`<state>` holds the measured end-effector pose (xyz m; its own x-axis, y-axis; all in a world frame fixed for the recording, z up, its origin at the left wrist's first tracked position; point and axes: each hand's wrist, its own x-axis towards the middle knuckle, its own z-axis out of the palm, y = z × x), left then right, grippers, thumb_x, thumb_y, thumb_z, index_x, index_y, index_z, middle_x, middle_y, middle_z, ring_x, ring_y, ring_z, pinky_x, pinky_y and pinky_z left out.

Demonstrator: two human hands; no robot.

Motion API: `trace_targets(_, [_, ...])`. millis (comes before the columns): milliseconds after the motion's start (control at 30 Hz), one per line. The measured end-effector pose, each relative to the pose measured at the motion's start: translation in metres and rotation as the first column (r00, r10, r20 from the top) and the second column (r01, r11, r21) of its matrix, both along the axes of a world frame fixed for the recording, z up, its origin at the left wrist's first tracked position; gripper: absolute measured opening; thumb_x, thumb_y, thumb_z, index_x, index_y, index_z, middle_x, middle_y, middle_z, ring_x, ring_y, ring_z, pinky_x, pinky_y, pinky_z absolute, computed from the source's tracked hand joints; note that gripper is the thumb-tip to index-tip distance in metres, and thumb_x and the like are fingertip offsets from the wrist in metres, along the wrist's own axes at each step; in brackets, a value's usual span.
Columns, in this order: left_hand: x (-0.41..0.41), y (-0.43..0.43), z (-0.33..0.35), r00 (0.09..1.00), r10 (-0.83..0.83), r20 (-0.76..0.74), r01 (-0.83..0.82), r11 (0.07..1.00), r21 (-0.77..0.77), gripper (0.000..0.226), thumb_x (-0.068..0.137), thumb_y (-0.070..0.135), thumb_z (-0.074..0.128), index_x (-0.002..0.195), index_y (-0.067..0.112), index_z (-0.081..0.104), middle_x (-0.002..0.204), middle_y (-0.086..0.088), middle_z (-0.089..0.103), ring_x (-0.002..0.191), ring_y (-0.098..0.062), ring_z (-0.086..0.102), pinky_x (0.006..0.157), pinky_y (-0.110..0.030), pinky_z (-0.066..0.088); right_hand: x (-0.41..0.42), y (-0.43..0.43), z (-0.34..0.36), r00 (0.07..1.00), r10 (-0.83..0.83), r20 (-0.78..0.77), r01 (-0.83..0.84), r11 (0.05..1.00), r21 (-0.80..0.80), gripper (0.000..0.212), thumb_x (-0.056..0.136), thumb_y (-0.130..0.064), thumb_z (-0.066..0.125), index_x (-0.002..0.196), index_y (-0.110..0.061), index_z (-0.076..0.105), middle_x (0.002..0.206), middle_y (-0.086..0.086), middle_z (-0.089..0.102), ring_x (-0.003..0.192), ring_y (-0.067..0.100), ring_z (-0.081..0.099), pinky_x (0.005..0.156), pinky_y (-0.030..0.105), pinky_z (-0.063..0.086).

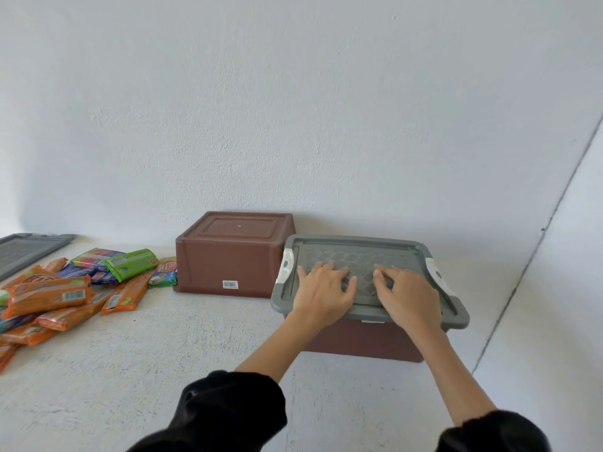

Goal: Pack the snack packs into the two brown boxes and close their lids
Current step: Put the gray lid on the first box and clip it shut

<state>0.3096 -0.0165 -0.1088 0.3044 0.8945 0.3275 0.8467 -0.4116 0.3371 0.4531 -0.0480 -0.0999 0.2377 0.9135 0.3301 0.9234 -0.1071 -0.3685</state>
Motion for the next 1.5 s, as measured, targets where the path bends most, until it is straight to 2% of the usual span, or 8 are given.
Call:
trace_targets(333, [0.021, 0.005, -0.001, 0.998, -0.005, 0.057, 0.002, 0.999, 0.051, 0.046, 0.094, 0.041, 0.034, 0.071, 0.01, 0.06, 0.075, -0.003, 0.057, 0.077, -0.024, 0.056, 0.088, -0.053, 0.044, 0.021, 0.02, -0.003, 1.0, 0.008, -0.021, -0.007, 0.997, 0.081, 0.035, 0.094, -0.042, 0.041, 0.121, -0.032, 0.062, 0.124, 0.0, 0.064, 0.116, 0.02, 0.056, 0.087, 0.034, 0.047])
trace_targets(567, [0.021, 0.008, -0.001, 0.997, -0.028, 0.066, 0.022, 0.995, 0.094, 0.054, 0.088, 0.044, 0.028, 0.061, 0.008, 0.058, 0.058, -0.003, 0.055, 0.054, -0.018, 0.045, 0.071, -0.045, 0.049, 0.023, 0.023, -0.006, 0.999, -0.043, 0.03, 0.04, 0.995, 0.094, 0.037, 0.095, -0.036, 0.04, 0.097, -0.019, 0.073, 0.082, 0.005, 0.07, 0.078, 0.026, 0.064, 0.062, 0.028, 0.04])
trace_targets(700, [0.018, 0.009, -0.003, 0.997, -0.058, 0.054, 0.052, 0.993, 0.107, 0.054, 0.086, 0.044, 0.029, 0.06, 0.007, 0.058, 0.057, -0.004, 0.056, 0.051, -0.018, 0.047, 0.063, -0.036, 0.044, 0.022, 0.021, -0.009, 0.998, -0.033, 0.05, 0.028, 0.996, 0.084, 0.037, 0.095, -0.036, 0.039, 0.107, -0.021, 0.071, 0.119, 0.003, 0.067, 0.104, 0.026, 0.062, 0.082, 0.034, 0.047])
trace_targets(833, [0.016, 0.009, -0.004, 0.996, -0.087, 0.001, 0.086, 0.986, 0.144, 0.062, 0.083, 0.049, 0.022, 0.066, 0.007, 0.064, 0.057, -0.005, 0.061, 0.051, -0.021, 0.054, 0.05, -0.028, 0.041, 0.022, 0.016, -0.013, 0.993, 0.081, 0.081, -0.073, 0.993, -0.096, 0.038, 0.095, -0.046, 0.035, 0.129, -0.041, 0.052, 0.145, 0.001, 0.043, 0.136, 0.023, 0.034, 0.109, 0.044, 0.028])
trace_targets(1000, [0.014, 0.006, -0.004, 0.989, -0.15, 0.008, 0.149, 0.985, 0.091, 0.069, 0.083, 0.057, 0.019, 0.095, 0.013, 0.071, 0.09, -0.006, 0.071, 0.083, -0.021, 0.065, 0.073, -0.036, 0.053, 0.016, -0.004, -0.028, 0.981, 0.162, 0.106, -0.179, 0.968, 0.174, 0.029, 0.092, -0.04, 0.049, 0.115, -0.032, 0.066, 0.121, -0.005, 0.063, 0.115, 0.017, 0.051, 0.083, 0.031, 0.044])
trace_targets(1100, [0.011, 0.009, -0.002, 0.981, -0.166, -0.101, 0.145, 0.97, -0.194, 0.049, 0.098, 0.04, 0.024, 0.142, 0.023, 0.036, 0.152, -0.01, 0.028, 0.142, -0.024, 0.022, 0.115, -0.051, 0.016, 0.013, -0.008, -0.027, 0.984, 0.155, 0.093, -0.169, 0.97, 0.173, 0.03, 0.095, -0.035, 0.045, 0.119, -0.032, 0.063, 0.125, -0.006, 0.062, 0.116, 0.016, 0.049, 0.081, 0.029, 0.045])
trace_targets(1233, [0.008, 0.002, 0.003, 0.926, -0.201, -0.319, 0.107, 0.951, -0.291, 0.049, 0.101, 0.03, 0.015, 0.149, 0.031, 0.003, 0.159, -0.004, -0.005, 0.146, -0.025, -0.006, 0.114, -0.058, 0.0, 0.007, -0.009, -0.028, 0.978, 0.131, 0.163, -0.15, 0.983, 0.106, 0.04, 0.097, -0.034, 0.032, 0.126, -0.031, 0.058, 0.134, -0.003, 0.056, 0.125, 0.017, 0.046, 0.091, 0.032, 0.045])
trace_targets(1500, [-0.012, -0.01, 0.005, 0.922, -0.291, -0.257, 0.216, 0.934, -0.284, 0.047, 0.101, 0.029, 0.015, 0.146, 0.04, 0.013, 0.159, 0.002, 0.003, 0.146, -0.018, -0.001, 0.116, -0.051, -0.003, -0.008, -0.029, -0.032, 0.988, 0.054, 0.145, -0.092, 0.959, 0.27, 0.045, 0.086, -0.028, 0.036, 0.086, -0.012, 0.077, 0.09, 0.007, 0.075, 0.082, 0.028, 0.07, 0.064, 0.031, 0.055])
